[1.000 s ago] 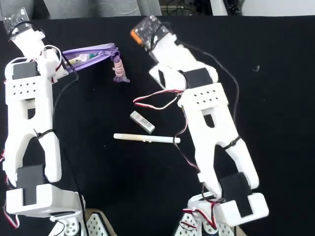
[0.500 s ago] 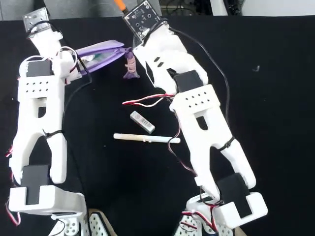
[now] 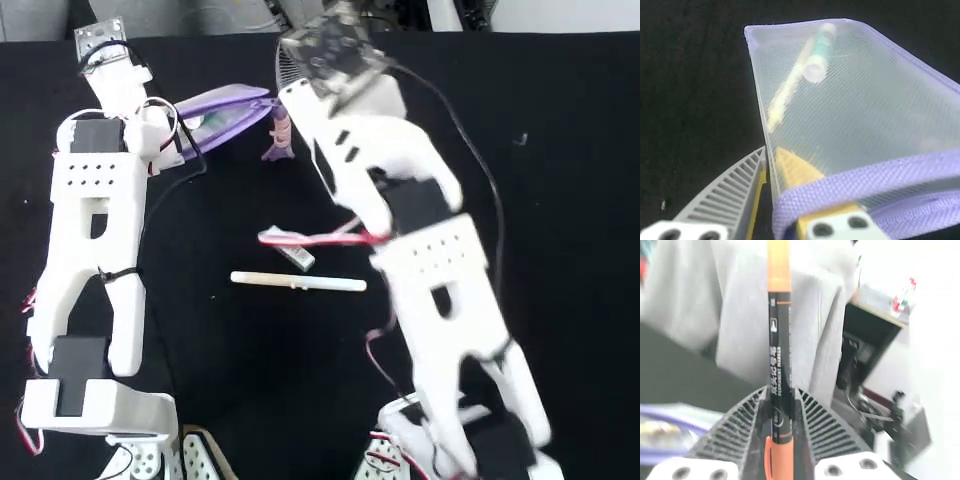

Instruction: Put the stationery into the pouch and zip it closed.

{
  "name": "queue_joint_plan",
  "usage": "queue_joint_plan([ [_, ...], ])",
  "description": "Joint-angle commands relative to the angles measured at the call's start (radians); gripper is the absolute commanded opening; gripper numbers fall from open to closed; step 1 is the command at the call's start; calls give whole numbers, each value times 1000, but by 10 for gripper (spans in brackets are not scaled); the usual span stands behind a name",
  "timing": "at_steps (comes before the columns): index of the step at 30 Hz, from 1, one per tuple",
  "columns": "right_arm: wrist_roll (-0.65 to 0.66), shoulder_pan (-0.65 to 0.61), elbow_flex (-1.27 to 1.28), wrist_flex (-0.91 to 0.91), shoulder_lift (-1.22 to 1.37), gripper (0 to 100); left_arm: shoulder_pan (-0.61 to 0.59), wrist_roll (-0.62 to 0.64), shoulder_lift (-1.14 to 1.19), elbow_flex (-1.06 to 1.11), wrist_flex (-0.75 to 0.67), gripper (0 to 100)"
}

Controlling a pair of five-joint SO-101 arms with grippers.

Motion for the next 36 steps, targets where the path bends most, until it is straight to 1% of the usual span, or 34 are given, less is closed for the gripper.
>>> queue_joint_plan([
  [1,-86,-14,53,-78,-142,11,35,17,-20,-39,25,29],
  [4,-101,-55,177,-235,-182,11,36,17,-20,-39,25,29],
  [9,-98,-135,414,-598,-183,11,36,17,-20,-39,32,29],
  [12,-98,-172,507,-764,-183,11,36,17,-20,-39,34,29],
  [14,-103,-187,541,-809,-182,11,36,17,-20,-39,32,29],
  [17,-103,-216,562,-824,-159,11,35,17,-20,-39,32,29],
  [21,-98,-247,549,-861,-47,11,33,15,-20,-39,32,29],
  [27,-98,-244,539,-1111,134,11,12,17,-12,-35,14,29],
  [31,-97,-230,578,-1197,191,11,-4,17,-15,-38,12,29],
  [36,-97,-187,555,-1316,303,11,1,17,-14,-35,17,29],
])
